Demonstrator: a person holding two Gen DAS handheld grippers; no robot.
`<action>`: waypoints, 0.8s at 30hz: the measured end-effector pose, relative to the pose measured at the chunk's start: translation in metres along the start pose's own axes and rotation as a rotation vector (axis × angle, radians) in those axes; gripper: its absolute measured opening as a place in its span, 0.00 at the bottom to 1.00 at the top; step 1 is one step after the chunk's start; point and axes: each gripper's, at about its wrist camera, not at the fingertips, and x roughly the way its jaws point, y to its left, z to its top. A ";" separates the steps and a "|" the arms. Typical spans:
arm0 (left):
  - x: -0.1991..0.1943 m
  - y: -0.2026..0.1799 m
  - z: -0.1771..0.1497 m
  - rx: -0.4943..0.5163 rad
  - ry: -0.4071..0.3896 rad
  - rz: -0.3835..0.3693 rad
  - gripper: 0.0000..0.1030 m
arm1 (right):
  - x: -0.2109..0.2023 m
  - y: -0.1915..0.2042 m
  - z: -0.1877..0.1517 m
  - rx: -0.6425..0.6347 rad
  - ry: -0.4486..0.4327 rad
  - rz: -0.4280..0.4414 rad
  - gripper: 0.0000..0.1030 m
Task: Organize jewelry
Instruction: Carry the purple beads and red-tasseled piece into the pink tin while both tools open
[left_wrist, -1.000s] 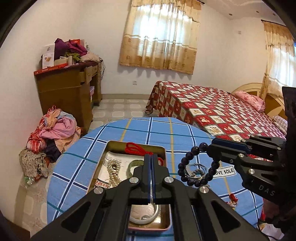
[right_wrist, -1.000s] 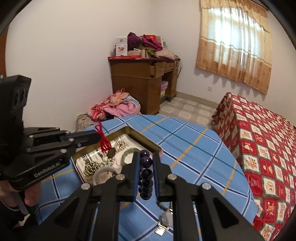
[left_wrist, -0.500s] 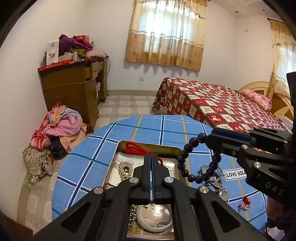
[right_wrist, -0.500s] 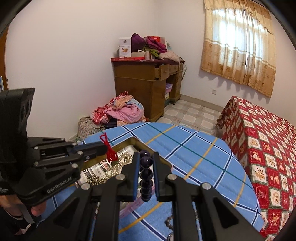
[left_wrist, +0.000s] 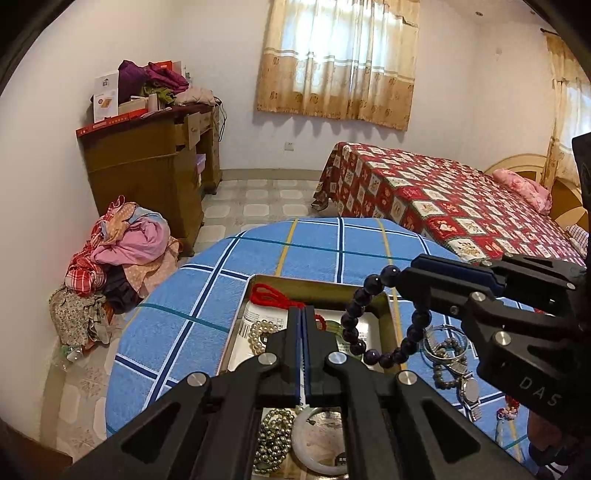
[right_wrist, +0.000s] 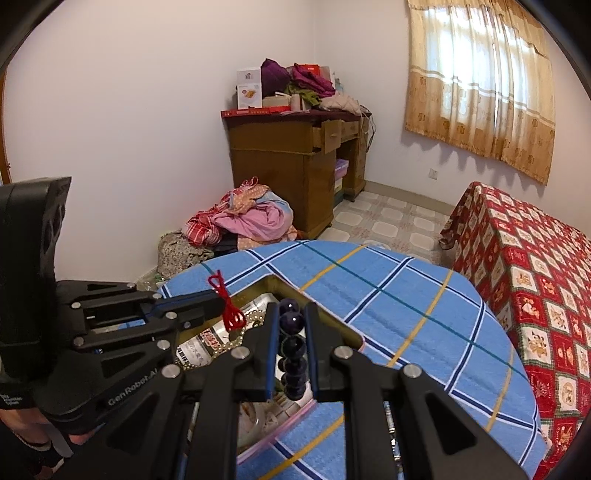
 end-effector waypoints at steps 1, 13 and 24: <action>0.002 0.000 0.001 0.000 0.003 0.000 0.00 | 0.003 -0.001 0.000 0.005 0.004 0.003 0.15; 0.022 0.004 0.001 0.006 0.037 0.017 0.00 | 0.021 -0.005 -0.004 0.033 0.033 0.006 0.15; 0.038 0.006 -0.006 0.022 0.069 0.040 0.00 | 0.043 -0.007 -0.016 0.042 0.087 -0.014 0.15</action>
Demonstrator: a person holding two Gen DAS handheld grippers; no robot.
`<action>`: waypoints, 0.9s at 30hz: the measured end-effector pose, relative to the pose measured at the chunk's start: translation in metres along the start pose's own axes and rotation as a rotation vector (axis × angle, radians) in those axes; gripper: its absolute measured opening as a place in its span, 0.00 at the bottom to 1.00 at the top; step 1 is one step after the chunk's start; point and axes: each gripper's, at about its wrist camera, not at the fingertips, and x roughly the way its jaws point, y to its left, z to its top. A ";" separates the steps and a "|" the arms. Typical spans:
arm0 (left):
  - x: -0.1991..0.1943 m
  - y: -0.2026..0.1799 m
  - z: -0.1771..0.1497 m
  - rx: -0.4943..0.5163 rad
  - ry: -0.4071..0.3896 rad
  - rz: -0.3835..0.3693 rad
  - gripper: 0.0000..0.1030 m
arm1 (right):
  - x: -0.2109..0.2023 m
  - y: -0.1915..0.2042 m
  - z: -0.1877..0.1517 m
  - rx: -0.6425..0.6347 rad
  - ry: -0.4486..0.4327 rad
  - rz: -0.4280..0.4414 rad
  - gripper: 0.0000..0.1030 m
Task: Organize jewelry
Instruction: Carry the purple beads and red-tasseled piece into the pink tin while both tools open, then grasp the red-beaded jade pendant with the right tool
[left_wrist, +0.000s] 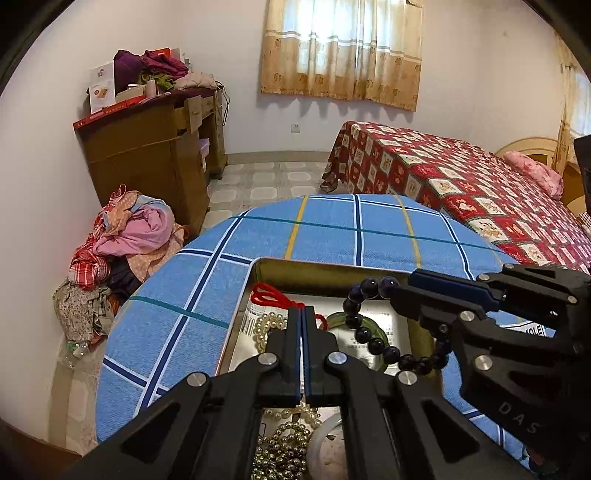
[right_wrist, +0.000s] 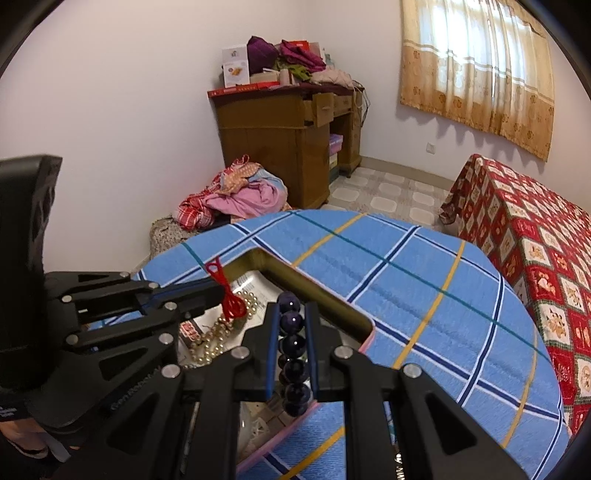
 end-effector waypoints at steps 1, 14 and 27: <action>0.001 0.000 0.000 0.004 0.003 0.002 0.00 | 0.002 0.000 0.000 0.000 0.004 -0.003 0.15; 0.008 -0.003 -0.005 0.034 0.024 0.032 0.00 | 0.018 -0.004 -0.012 0.014 0.055 -0.025 0.16; -0.016 -0.012 -0.014 0.021 0.000 0.060 0.65 | -0.032 -0.032 -0.026 0.056 0.000 -0.062 0.62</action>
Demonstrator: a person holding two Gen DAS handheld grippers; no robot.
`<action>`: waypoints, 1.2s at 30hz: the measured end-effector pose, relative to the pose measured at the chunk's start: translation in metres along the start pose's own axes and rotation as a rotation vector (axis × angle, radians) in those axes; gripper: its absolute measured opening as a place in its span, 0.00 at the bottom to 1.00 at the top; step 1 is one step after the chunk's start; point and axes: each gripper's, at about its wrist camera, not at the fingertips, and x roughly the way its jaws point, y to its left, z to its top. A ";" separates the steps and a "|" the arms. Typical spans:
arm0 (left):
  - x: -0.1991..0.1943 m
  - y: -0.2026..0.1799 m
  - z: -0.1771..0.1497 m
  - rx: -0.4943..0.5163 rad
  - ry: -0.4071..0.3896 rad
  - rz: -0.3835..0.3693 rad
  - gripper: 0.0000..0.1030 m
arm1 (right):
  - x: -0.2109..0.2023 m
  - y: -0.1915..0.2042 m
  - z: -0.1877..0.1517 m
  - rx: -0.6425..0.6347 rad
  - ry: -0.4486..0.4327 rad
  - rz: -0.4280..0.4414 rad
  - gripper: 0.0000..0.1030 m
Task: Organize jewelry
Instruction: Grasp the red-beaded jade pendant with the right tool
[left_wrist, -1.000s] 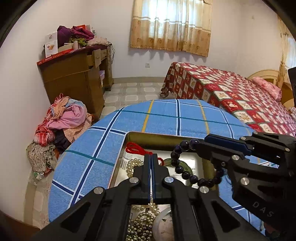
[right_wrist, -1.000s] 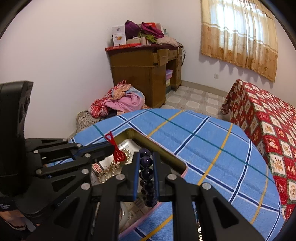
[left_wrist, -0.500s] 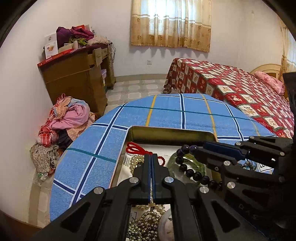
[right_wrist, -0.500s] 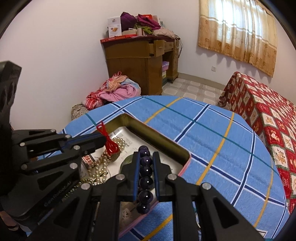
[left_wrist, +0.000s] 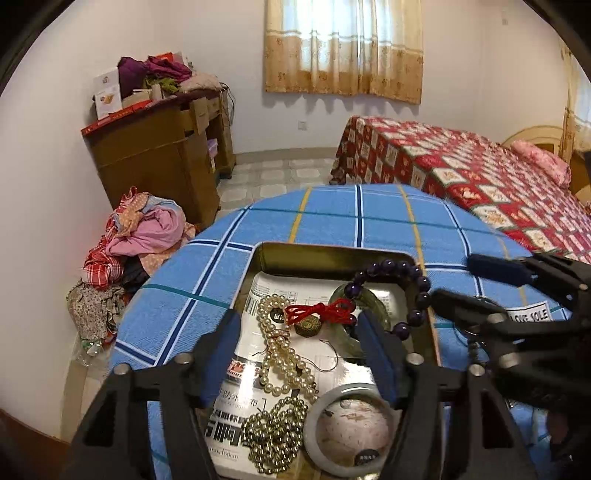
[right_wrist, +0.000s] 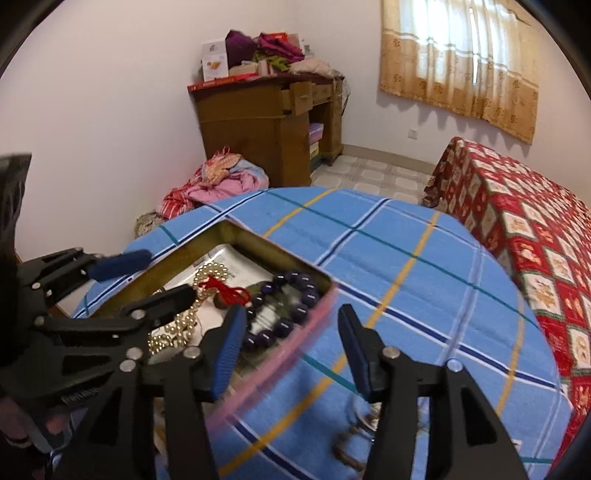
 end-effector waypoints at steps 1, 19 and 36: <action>-0.003 -0.001 -0.001 -0.003 -0.002 0.003 0.65 | -0.005 -0.004 -0.001 0.002 -0.007 -0.006 0.66; -0.048 -0.068 -0.042 0.017 -0.035 -0.019 0.66 | -0.087 -0.084 -0.110 0.210 0.056 -0.138 0.68; -0.051 -0.123 -0.048 0.100 -0.002 -0.076 0.66 | -0.067 -0.063 -0.143 0.101 0.122 -0.137 0.32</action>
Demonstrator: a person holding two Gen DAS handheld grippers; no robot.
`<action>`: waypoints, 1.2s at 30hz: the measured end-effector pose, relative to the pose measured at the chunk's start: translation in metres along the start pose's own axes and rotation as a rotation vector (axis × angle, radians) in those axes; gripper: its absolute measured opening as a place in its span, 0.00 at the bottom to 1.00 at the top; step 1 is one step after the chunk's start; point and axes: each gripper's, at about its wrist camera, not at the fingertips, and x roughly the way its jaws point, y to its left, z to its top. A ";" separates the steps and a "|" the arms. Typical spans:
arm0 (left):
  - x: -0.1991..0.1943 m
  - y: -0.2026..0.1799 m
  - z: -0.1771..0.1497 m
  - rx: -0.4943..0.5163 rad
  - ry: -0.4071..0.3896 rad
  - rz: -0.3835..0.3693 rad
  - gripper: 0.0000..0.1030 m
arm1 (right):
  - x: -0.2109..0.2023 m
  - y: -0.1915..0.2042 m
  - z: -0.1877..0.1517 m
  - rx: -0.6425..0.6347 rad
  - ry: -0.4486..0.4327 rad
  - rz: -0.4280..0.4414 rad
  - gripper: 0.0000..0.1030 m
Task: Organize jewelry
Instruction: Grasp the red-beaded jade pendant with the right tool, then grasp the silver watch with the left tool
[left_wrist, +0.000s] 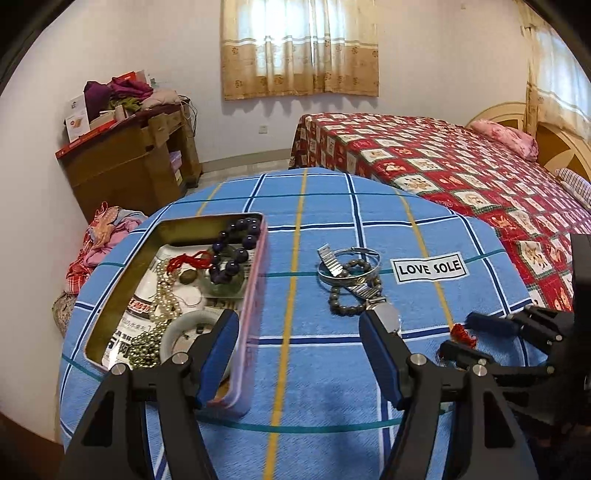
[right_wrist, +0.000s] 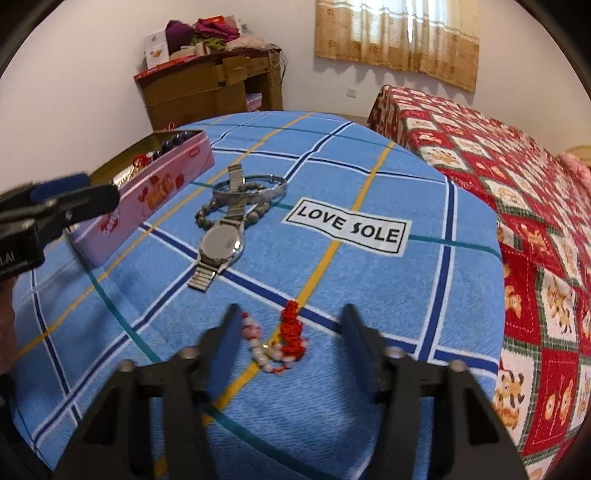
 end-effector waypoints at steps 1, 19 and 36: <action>0.002 -0.001 0.000 -0.003 0.005 -0.003 0.66 | 0.000 0.000 -0.001 -0.002 -0.004 0.008 0.22; 0.057 -0.038 0.005 -0.016 0.105 -0.092 0.66 | 0.003 -0.038 0.010 0.120 -0.063 -0.086 0.12; 0.077 -0.050 0.000 -0.011 0.186 -0.151 0.61 | 0.005 -0.038 0.006 0.113 -0.080 -0.092 0.12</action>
